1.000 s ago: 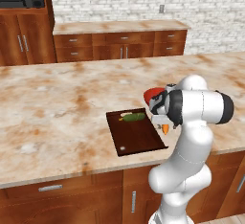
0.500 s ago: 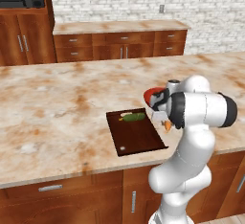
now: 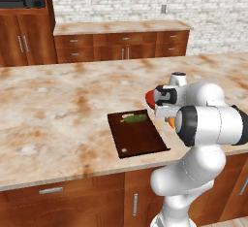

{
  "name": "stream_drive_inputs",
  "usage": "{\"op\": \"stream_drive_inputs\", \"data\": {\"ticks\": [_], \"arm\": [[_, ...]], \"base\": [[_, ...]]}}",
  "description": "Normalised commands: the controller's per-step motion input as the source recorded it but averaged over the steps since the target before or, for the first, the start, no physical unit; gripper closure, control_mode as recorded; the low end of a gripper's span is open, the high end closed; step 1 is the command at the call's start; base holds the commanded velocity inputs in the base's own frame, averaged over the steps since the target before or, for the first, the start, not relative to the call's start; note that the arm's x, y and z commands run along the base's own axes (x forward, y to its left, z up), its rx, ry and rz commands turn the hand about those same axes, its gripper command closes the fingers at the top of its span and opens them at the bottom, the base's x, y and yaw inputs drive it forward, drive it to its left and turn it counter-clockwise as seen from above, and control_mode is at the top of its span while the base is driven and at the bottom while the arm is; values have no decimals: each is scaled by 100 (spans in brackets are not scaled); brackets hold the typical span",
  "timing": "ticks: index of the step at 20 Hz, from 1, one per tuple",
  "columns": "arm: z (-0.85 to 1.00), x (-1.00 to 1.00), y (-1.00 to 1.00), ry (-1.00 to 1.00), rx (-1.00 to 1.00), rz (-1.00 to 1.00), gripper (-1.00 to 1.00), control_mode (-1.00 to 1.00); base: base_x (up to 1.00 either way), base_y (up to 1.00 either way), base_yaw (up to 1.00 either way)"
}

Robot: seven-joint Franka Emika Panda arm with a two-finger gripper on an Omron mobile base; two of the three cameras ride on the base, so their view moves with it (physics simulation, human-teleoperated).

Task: Place the two vegetables and bowl onto the tray for setting up a vegetable dip station.

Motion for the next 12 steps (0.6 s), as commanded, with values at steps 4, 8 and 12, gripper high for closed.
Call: {"op": "stream_drive_inputs", "data": {"ticks": [4, 8, 12], "arm": [[25, -1, 49, 8, 0, 32, 100, -100], [4, 2, 56, 7, 0, 37, 100, -100], [0, 18, 47, 6, 0, 39, 100, -100]], "base": [[0, 0, 0], [0, 0, 0], [0, 0, 0]]}}
